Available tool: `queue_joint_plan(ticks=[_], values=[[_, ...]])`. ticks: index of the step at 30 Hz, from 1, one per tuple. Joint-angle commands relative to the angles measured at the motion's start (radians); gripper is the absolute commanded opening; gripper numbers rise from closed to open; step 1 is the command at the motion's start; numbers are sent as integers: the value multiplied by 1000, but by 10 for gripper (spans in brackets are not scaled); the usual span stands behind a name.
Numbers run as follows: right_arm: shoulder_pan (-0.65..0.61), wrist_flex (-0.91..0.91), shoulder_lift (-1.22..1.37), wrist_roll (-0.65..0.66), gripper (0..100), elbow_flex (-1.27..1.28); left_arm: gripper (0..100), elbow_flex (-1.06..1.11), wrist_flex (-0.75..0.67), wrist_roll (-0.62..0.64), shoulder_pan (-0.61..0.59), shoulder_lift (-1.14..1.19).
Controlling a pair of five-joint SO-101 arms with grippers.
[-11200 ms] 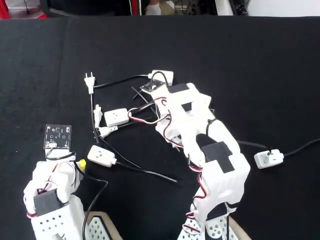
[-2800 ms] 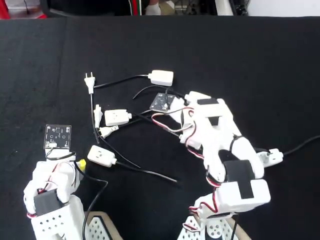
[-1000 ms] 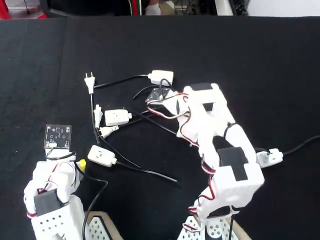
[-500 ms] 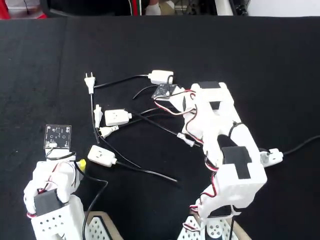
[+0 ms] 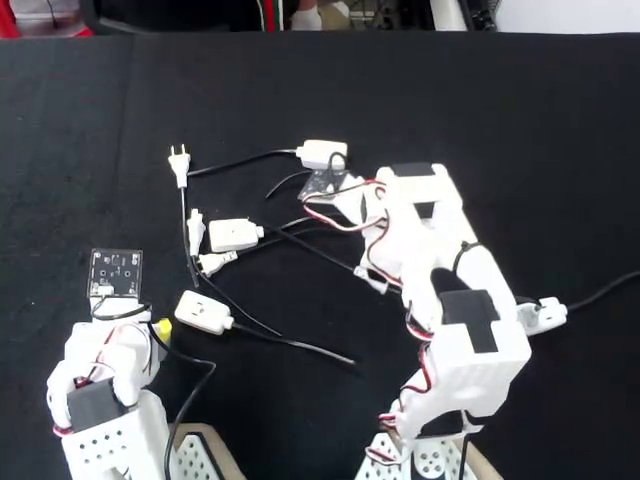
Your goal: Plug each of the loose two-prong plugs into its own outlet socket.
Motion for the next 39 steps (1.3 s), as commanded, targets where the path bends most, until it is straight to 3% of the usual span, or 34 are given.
queue_joint_plan(ticks=[1, 14, 20, 26, 32, 35, 39], values=[[-32, -26, -7, 3, 180, 79, 263, -2, 3, -6, -1, -3], [-83, -58, -70, -34, 179, 188, 263, -2, 3, -6, -2, -3], [-83, -58, -70, -37, 12, 186, 263, -2, 3, -6, -2, -3], [-83, -20, -71, -89, 45, 108, 263, -2, 3, -6, -2, -3], [-86, 173, -71, -91, 301, -48, 263, -2, 3, -6, -2, -3], [-75, 224, -77, -64, 273, -85, 263, -2, 3, -6, -2, -3], [-35, 232, -137, -34, 165, -85, 263, -2, 3, -6, -2, -3]])
